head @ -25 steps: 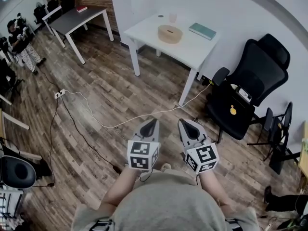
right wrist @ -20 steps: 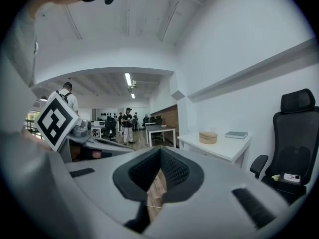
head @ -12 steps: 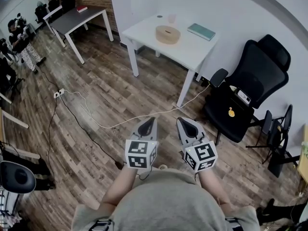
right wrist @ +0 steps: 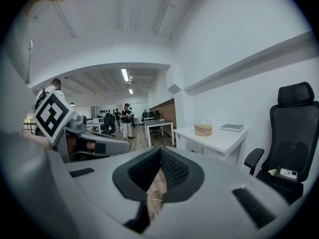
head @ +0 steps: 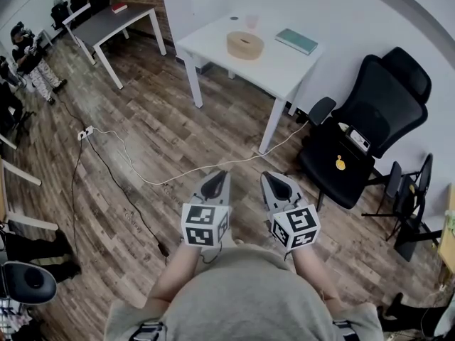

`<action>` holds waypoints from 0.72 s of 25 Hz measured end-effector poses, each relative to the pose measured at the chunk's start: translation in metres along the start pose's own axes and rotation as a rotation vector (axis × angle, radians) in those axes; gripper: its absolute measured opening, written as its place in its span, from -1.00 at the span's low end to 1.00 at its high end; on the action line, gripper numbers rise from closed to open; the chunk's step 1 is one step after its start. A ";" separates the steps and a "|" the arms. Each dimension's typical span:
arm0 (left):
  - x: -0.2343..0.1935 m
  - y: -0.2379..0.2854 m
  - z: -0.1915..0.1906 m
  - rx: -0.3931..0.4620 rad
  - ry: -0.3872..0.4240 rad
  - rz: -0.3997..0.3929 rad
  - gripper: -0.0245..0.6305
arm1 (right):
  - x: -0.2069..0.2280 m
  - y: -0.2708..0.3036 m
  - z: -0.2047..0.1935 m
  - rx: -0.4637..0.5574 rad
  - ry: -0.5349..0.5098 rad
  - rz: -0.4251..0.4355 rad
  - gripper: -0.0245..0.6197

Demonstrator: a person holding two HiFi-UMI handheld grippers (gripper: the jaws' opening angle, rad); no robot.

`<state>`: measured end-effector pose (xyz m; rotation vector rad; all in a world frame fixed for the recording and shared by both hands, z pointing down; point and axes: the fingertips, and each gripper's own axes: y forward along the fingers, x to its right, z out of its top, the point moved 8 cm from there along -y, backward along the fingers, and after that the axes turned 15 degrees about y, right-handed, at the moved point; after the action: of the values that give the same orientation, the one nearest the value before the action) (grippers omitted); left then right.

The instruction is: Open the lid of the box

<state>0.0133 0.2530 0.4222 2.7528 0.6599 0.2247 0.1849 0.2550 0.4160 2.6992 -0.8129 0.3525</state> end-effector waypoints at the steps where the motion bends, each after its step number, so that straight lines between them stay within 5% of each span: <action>1: -0.001 0.002 0.001 -0.001 0.000 -0.002 -0.88 | 0.003 0.001 0.000 -0.002 0.002 -0.004 -0.91; 18: -0.066 0.088 0.014 0.000 0.031 -0.017 -0.39 | 0.053 0.089 0.026 -0.013 0.035 -0.058 -0.60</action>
<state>-0.0054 0.1443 0.4325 2.7477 0.6912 0.2642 0.1816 0.1490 0.4280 2.6905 -0.7233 0.3795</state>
